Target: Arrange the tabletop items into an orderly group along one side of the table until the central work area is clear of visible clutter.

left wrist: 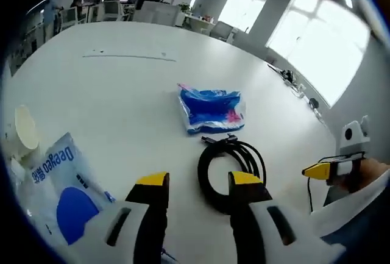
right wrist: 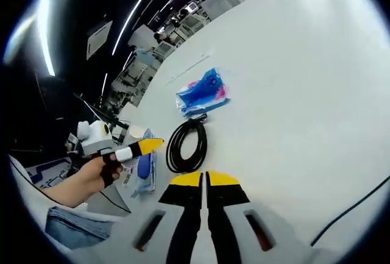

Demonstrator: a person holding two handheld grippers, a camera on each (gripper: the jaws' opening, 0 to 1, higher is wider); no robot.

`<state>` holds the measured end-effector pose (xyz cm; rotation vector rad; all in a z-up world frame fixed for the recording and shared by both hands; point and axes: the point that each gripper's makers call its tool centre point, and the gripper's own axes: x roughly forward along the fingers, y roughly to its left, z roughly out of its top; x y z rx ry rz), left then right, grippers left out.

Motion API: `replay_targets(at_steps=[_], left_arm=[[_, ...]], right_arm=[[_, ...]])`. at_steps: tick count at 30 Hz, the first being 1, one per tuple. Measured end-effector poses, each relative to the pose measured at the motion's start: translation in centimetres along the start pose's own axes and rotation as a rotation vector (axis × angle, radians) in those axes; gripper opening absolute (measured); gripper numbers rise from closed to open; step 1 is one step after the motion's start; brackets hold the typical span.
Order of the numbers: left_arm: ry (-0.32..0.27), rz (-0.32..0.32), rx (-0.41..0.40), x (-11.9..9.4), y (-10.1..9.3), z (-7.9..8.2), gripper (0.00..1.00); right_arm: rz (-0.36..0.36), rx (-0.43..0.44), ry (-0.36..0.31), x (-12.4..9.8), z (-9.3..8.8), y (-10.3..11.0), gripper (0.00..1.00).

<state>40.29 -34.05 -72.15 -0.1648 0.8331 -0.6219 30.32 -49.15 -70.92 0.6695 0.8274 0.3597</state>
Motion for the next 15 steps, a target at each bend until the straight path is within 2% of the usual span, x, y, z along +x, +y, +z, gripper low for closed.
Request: replay_targets(at_steps=[2,5,10,15], left_arm=[[-0.037,0.005,0.002,-0.8,0.1,0.7,0.56],[-0.074,0.011,0.013,-2.2,0.4,1.3,0.65],[-0.102,0.027,0.023,-4.2,1.1,1.4,0.72],[-0.103,0.043,0.033,-5.2,1.8,1.2,0.73]], right_arm=[[0.012,-0.008,0.002,0.2,0.1,0.3,0.03],[0.037,-0.024,0.000,0.3,0.4,1.2,0.08],[0.062,-0.035,0.000,0.6,0.5,2.1,0.14],[0.075,-0.040,0.020,0.8,0.1,2.3,0.17]])
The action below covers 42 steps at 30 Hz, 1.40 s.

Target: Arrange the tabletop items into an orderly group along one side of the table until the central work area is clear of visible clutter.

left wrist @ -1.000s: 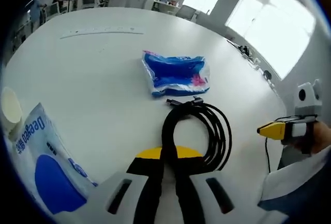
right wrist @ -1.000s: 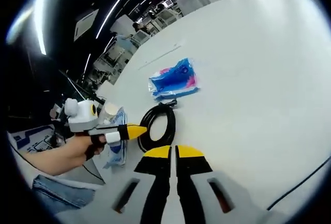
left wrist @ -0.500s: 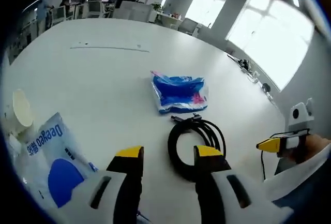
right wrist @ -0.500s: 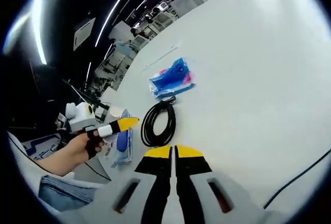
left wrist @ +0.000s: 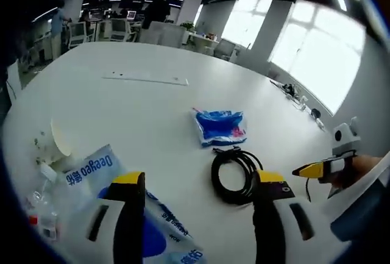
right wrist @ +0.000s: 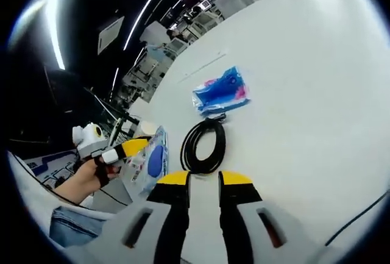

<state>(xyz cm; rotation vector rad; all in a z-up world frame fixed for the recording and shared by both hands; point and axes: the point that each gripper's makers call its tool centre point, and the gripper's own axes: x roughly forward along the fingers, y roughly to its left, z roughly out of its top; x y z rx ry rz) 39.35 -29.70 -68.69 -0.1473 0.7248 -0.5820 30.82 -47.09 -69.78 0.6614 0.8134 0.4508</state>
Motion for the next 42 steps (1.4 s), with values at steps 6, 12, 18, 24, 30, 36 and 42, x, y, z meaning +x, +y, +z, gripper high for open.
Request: replay_targets(at_steps=[6,12,18,24,30,36,42], left_arm=[[-0.006,0.014,-0.004,-0.4,0.6,0.0,0.72],[-0.004,0.012,-0.002,-0.4,0.6,0.1,0.72],[0.007,0.007,0.000,-0.3,0.7,-0.1,0.71],[0.033,0.030,0.043,-1.0,2.7,0.1,0.71],[0.042,0.079,0.082,-2.3,6.1,0.9,0.71],[0.086,0.091,0.147,-2.9,8.1,0.9,0.72],[0.121,0.097,0.194,-2.9,9.5,1.1,0.73]], right_arm=[[0.003,-0.001,0.010,0.1,-0.2,-0.2,0.16],[0.005,0.006,0.004,0.0,-0.1,-0.4,0.17],[0.018,0.006,0.016,0.2,-0.5,-0.1,0.18],[0.060,-0.011,0.060,0.9,-1.4,1.4,0.23],[0.103,-0.038,0.110,1.7,-2.4,2.8,0.26],[0.130,-0.059,0.160,2.4,-3.1,3.7,0.30],[0.157,-0.086,0.207,3.6,-3.5,4.8,0.32]])
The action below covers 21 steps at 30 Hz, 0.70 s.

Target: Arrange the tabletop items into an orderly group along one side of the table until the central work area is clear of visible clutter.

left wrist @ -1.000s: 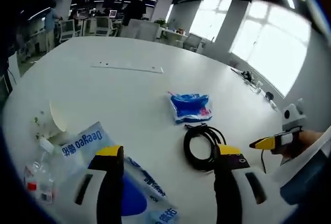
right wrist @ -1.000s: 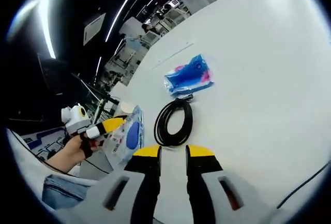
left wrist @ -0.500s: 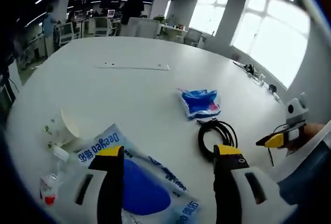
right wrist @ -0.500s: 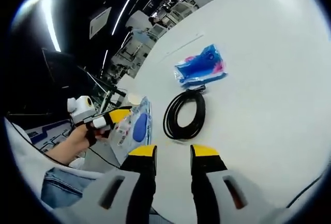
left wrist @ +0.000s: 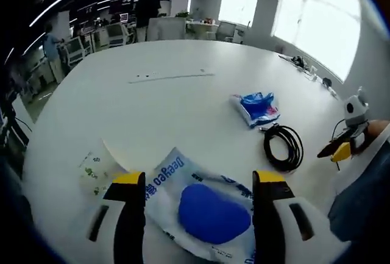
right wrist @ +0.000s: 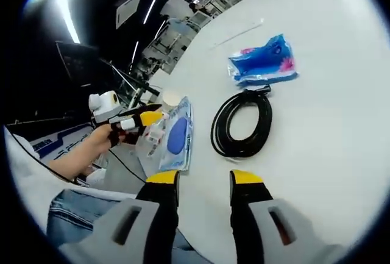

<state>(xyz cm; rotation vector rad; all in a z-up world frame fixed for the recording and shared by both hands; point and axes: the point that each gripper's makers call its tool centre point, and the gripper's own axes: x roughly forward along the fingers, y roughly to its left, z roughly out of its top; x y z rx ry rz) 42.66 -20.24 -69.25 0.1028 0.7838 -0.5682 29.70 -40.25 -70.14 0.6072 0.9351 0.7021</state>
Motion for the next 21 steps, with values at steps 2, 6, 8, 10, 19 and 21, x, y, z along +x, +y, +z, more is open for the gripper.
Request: replay_targets(at_steps=[2,6,8,10,19,21], left_arm=[[0.007,-0.001,0.007,0.1,0.4,0.0,0.72],[0.023,-0.010,0.025,0.4,0.8,0.0,0.72],[0.036,-0.020,0.034,0.7,0.9,-0.2,0.72],[0.048,-0.030,0.039,0.9,0.9,-0.3,0.71],[0.102,-0.039,0.088,2.3,2.0,-0.8,0.65],[0.107,-0.042,0.077,2.5,2.3,-0.8,0.60]], right_arm=[[0.009,0.005,0.008,0.5,0.1,0.4,0.33],[0.028,-0.004,0.024,1.2,0.0,1.1,0.33],[0.034,-0.001,0.032,1.5,-0.1,1.3,0.33],[0.040,0.009,0.046,1.8,-0.3,1.4,0.33],[0.070,0.070,0.123,3.8,-1.4,2.4,0.35],[0.072,0.068,0.148,4.4,-1.6,2.6,0.36]])
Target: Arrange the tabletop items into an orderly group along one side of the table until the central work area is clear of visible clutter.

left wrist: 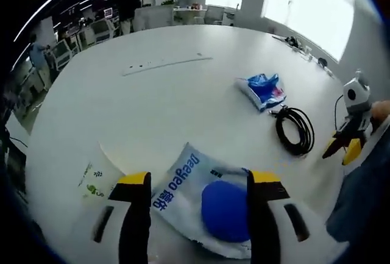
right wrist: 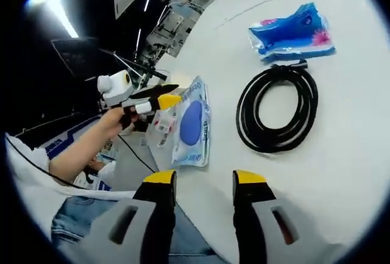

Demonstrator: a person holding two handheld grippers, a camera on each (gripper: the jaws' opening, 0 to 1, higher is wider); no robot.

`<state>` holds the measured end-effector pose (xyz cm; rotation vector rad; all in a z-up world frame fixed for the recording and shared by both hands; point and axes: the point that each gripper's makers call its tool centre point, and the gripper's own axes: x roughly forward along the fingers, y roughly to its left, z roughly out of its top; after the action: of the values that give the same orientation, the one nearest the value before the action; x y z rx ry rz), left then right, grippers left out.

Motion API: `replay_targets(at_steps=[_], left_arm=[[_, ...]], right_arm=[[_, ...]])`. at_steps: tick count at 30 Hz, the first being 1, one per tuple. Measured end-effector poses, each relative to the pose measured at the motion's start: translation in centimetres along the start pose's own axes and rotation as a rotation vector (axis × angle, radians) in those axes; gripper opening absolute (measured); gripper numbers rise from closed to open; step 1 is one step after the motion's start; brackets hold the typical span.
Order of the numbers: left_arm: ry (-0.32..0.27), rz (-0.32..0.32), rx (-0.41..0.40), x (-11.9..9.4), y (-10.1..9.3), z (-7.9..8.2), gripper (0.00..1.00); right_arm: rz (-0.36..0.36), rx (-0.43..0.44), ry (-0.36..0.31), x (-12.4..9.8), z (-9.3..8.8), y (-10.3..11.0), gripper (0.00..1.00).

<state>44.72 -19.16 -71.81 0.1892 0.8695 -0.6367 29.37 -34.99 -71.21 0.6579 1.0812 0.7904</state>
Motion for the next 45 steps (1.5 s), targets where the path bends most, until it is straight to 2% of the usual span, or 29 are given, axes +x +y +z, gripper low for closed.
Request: replay_targets(at_steps=[3,6,9,11,14,19,23,26,31,33,36,38,41,42,43,45], left_arm=[[0.008,0.001,-0.012,0.4,0.5,-0.1,0.57],[0.035,0.005,0.022,0.8,0.8,-0.5,0.57],[0.068,0.009,0.064,1.1,1.1,-0.8,0.53],[0.069,0.005,0.057,1.2,1.1,-0.7,0.49],[0.070,0.006,0.048,1.6,1.2,-0.5,0.49],[0.101,0.002,0.099,2.3,1.2,-0.7,0.47],[0.126,0.003,0.041,2.9,1.5,-1.1,0.44],[0.131,0.004,0.043,3.2,1.7,-1.2,0.43],[0.174,0.004,0.080,3.5,1.7,-1.9,0.39],[0.178,0.008,0.077,3.6,1.8,-2.0,0.38],[0.182,0.037,0.096,3.6,2.3,-2.0,0.31],[0.185,0.030,0.100,3.7,2.1,-2.0,0.30],[0.187,0.038,0.102,3.6,2.1,-2.0,0.30],[0.188,0.042,0.100,3.5,2.1,-2.0,0.28],[0.187,0.044,0.098,3.5,2.1,-2.0,0.27],[0.187,0.052,0.089,3.4,2.2,-2.0,0.23]], right_arm=[[0.001,-0.023,0.041,0.9,-0.2,0.5,0.38],[0.010,-0.038,0.068,1.6,-0.2,0.9,0.39],[0.017,-0.033,0.100,2.8,-0.4,1.1,0.40],[0.022,-0.033,0.125,3.5,-0.6,1.2,0.41],[0.023,-0.032,0.158,4.5,-1.1,1.3,0.42],[0.024,-0.019,0.217,6.3,-2.0,1.3,0.43],[0.019,0.036,0.200,7.3,-1.3,1.1,0.40],[0.013,0.035,0.203,7.6,-0.8,1.3,0.39],[0.012,0.015,0.222,7.9,-0.9,1.4,0.38],[0.015,0.030,0.223,8.0,-1.1,1.5,0.36],[0.021,0.060,0.226,8.4,-1.6,1.4,0.31],[0.015,0.056,0.224,8.5,-1.8,1.3,0.21],[-0.022,0.051,0.202,8.7,-1.6,0.0,0.10],[-0.033,0.064,0.191,8.6,-1.5,-0.1,0.04],[-0.053,0.125,0.161,8.6,-1.2,-0.4,0.01],[-0.040,0.197,0.157,8.3,-1.2,-0.6,0.00]])
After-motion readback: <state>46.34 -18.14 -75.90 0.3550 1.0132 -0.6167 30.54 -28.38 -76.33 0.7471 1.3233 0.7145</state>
